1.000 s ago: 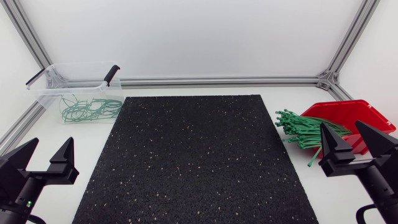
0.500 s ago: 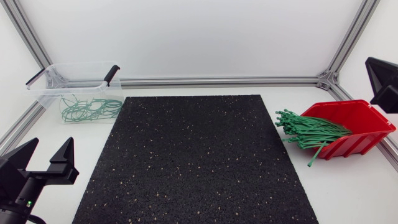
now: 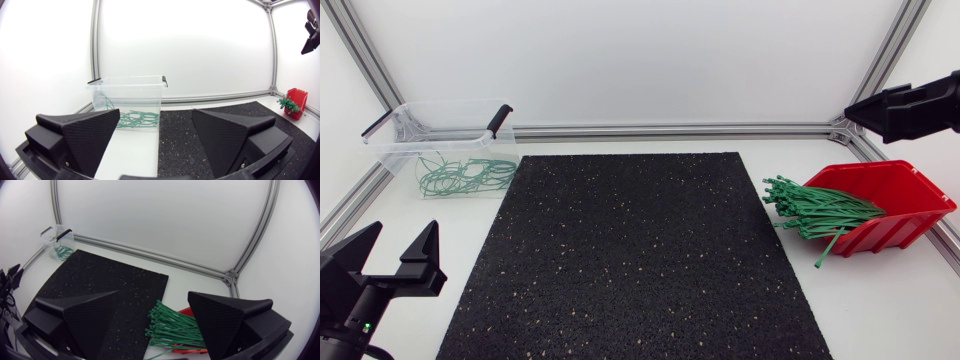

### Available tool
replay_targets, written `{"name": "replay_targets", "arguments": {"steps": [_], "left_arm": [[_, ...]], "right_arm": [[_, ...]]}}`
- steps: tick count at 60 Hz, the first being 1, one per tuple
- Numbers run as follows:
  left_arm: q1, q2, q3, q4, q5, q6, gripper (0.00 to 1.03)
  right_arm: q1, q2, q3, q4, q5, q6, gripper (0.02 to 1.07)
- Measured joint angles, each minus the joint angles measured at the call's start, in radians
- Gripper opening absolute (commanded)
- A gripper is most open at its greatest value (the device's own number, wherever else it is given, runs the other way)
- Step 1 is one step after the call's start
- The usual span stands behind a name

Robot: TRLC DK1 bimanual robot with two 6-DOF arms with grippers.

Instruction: Take a green cable tie from the red box, thread the tail through the head to close it, then place it in the transparent bin on the left.

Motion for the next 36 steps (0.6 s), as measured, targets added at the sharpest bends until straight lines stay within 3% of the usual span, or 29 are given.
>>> {"name": "replay_targets", "arguments": {"steps": [5, 15, 27, 36], "left_arm": [[0.000, 0.000, 0.000, 0.000, 0.000, 0.000, 1.00], [0.000, 0.000, 0.000, 0.000, 0.000, 0.000, 1.00], [0.000, 0.000, 0.000, 0.000, 0.000, 0.000, 1.00], [0.000, 0.000, 0.000, 0.000, 0.000, 0.000, 1.00]], "right_arm": [[-0.065, 0.088, 0.053, -0.111, -0.092, -0.068, 1.00], [-0.113, 0.261, 0.169, -0.306, -0.116, -0.248, 1.00], [-0.100, 0.348, 0.192, -0.394, 0.061, -0.567, 1.00], [-0.071, 0.348, 0.150, -0.388, 0.160, -0.750, 0.91]]}}
